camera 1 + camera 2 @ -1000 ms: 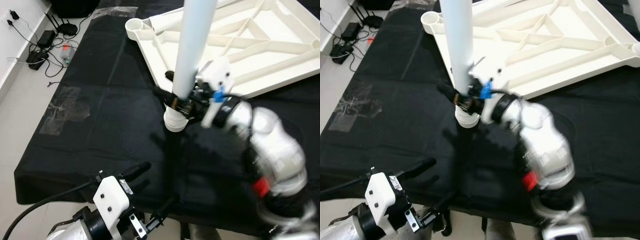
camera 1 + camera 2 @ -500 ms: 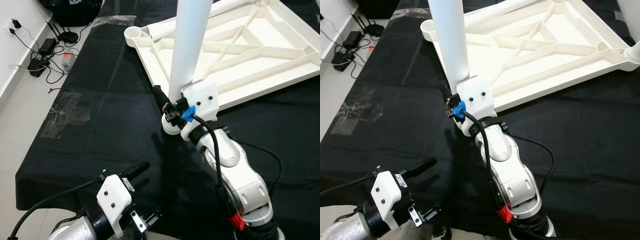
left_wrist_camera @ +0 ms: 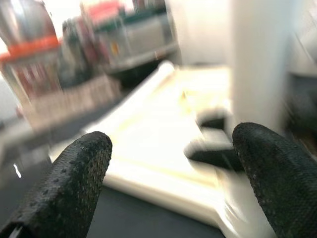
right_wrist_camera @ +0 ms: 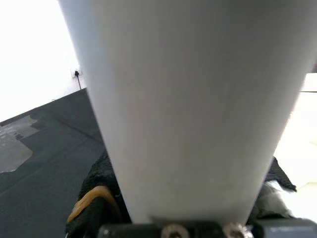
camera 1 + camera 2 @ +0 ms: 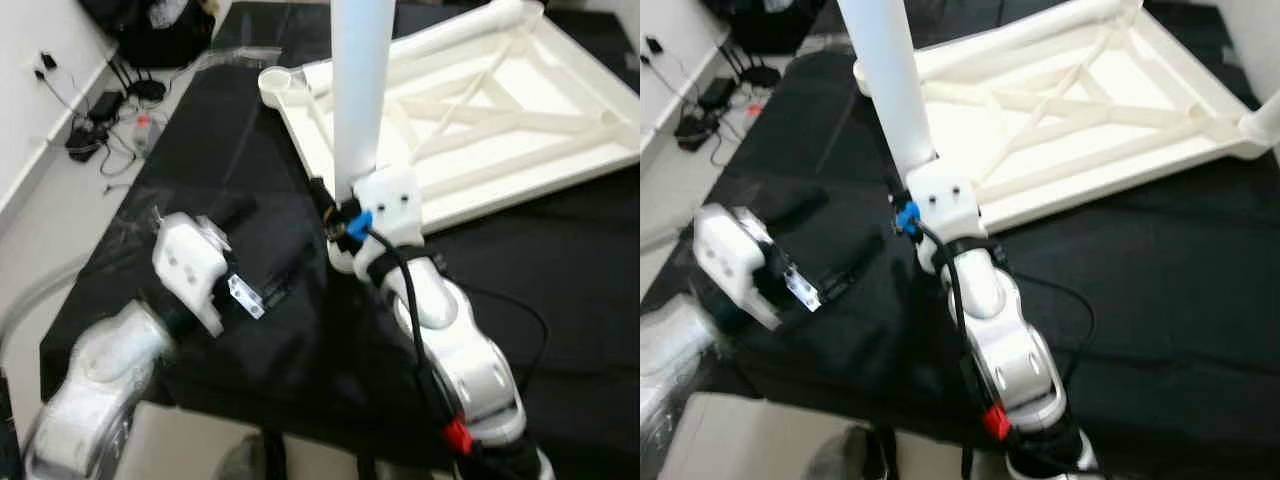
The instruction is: Building children table
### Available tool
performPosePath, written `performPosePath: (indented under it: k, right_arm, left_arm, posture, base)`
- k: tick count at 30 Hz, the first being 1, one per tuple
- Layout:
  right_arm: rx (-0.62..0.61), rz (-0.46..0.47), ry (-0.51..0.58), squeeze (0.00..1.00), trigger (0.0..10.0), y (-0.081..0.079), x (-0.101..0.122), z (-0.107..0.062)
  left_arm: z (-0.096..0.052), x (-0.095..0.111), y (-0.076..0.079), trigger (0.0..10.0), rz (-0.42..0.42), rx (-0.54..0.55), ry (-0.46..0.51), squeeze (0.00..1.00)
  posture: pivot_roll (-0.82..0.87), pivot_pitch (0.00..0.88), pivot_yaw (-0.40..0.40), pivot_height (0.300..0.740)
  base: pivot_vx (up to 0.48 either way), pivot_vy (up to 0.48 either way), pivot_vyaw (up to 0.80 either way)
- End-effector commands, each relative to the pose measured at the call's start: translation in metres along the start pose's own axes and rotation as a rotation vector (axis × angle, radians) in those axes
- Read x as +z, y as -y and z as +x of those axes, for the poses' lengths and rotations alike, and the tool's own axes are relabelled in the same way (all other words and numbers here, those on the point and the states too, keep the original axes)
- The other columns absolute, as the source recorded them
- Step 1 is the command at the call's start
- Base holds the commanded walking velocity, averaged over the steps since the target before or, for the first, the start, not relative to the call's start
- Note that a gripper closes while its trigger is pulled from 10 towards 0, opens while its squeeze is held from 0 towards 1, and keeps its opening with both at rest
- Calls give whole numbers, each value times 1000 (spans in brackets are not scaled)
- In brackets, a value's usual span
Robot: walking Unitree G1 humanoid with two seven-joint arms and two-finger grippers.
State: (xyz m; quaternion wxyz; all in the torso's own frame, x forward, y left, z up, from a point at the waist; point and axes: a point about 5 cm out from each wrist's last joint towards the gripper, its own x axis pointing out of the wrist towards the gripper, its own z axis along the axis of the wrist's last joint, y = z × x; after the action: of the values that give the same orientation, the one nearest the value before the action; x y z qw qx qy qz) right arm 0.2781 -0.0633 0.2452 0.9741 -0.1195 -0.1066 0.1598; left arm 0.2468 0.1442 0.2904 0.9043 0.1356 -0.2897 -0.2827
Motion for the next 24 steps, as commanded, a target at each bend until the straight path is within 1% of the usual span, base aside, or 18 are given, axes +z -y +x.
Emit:
performPosePath:
  k: [1,2,3,6,7,9,14,15,16,17,18,19,22,24]
  right_arm:
    - [6,1,-177,0,10000,-3,-33,-1]
    - [11,1,-181,0,10000,-3,-34,0]
    - [11,1,-181,0,10000,-3,-34,0]
    - [22,0,-187,0,10000,-3,-35,3]
    - [22,0,-187,0,10000,-3,-35,3]
    - [27,3,-186,0,10000,-2,-34,6]
    - [23,4,-183,0,10000,2,-32,10]
    - [22,5,-185,0,10000,3,-32,10]
    - [22,5,-185,0,10000,3,-32,10]
    - [21,6,-188,0,10000,4,-32,11]
    - [19,6,-190,0,10000,4,-32,12]
    - [19,6,-190,0,10000,4,-32,12]
    - [12,8,-190,0,10000,7,-32,16]
    - [10,9,-188,0,10000,8,-31,18]
  left_arm:
    - [10,17,-11,10000,49,-17,56,0]
    - [19,29,-16,10000,84,-36,102,0]
    - [19,29,-16,10000,84,-36,102,0]
    - [35,48,-19,10000,132,-92,164,0]
    - [35,48,-19,10000,132,-92,164,0]
    - [45,57,-18,10000,129,-137,194,0]
    - [58,65,-12,10000,69,-257,219,0]
    - [60,67,-11,10000,50,-275,225,0]
    - [60,67,-11,10000,50,-275,225,0]
    - [64,71,-8,10000,8,-319,236,0]
    - [66,74,-5,10000,-17,-360,238,0]
    - [66,74,-5,10000,-17,-360,238,0]
    - [71,84,-1,10000,-77,-456,246,0]
    - [73,87,-1,10000,-86,-476,247,0]
  posture:
    - [30,255,19,740]
    - [32,255,15,740]
    - [32,255,15,740]
    - [31,260,9,740]
    - [31,260,9,740]
    - [27,258,5,740]
    - [22,261,-1,740]
    - [20,262,-1,740]
    - [20,262,-1,740]
    - [19,263,-1,740]
    - [19,263,-1,740]
    - [19,263,-1,740]
    - [18,267,2,740]
    - [18,267,2,740]
  base:
    - [0,0,0]
    - [0,0,0]
    - [0,0,0]
    - [0,0,0]
    - [0,0,0]
    - [0,0,0]
    - [0,0,0]
    - [0,0,0]
    - [0,0,0]
    - [0,0,0]
    - [0,0,0]
    - [0,0,0]
    - [0,0,0]
    - [0,0,0]
